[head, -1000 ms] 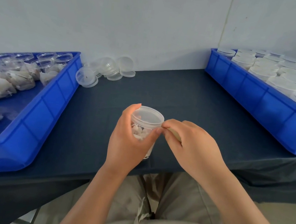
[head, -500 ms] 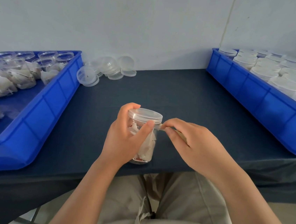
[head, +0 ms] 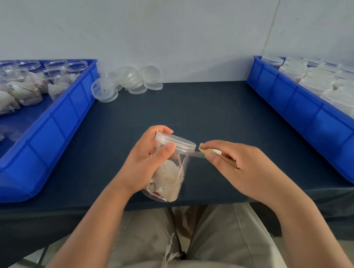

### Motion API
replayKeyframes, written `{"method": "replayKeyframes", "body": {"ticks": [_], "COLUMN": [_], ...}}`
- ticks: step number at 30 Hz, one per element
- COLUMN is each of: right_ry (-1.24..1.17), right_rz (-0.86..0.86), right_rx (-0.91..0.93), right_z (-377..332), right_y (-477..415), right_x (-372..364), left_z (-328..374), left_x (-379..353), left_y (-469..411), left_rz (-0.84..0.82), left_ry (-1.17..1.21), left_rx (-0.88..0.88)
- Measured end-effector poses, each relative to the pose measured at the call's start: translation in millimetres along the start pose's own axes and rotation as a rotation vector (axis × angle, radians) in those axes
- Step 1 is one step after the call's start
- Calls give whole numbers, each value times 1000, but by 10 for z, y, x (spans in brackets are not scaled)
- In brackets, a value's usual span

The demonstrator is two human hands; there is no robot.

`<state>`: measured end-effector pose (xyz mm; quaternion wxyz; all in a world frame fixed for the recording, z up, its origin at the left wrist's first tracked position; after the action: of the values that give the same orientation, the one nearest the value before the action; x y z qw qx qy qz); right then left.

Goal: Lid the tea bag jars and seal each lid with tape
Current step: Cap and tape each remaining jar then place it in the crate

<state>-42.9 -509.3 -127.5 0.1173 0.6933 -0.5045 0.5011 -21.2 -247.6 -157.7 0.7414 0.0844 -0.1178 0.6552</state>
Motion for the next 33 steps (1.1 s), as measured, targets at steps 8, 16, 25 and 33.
{"method": "replayKeyframes", "body": {"ticks": [8,16,25,33], "right_ry": [-104,-85,124,-28], "right_rz": [1,-74,25,-105], "right_rx": [-25,-5,-48,-44], "right_z": [-42,-105,-313,-209], "right_y": [-39,-19,23,37], "right_x": [-96,-101,-126,-167], "left_z": [-170,-143,92,144], "left_x": [-67,-53,-148,-119], "left_y": [-33,-64,220,229], "left_rz": [-188,-126,210,297], "left_ry": [265,134,-178,-90], "left_rx": [93,9,-14,42]}}
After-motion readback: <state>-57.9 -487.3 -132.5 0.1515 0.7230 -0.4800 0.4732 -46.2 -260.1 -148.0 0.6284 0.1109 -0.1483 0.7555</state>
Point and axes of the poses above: each hand's wrist, its own y-axis away from the middle knuckle, its own x-axis out of the back of the hand, z = x × y, the point moved 1 cm from there along -y, towards the middle knuckle, and after that the axes turned 13 degrees about x, right-handed, at the moved point
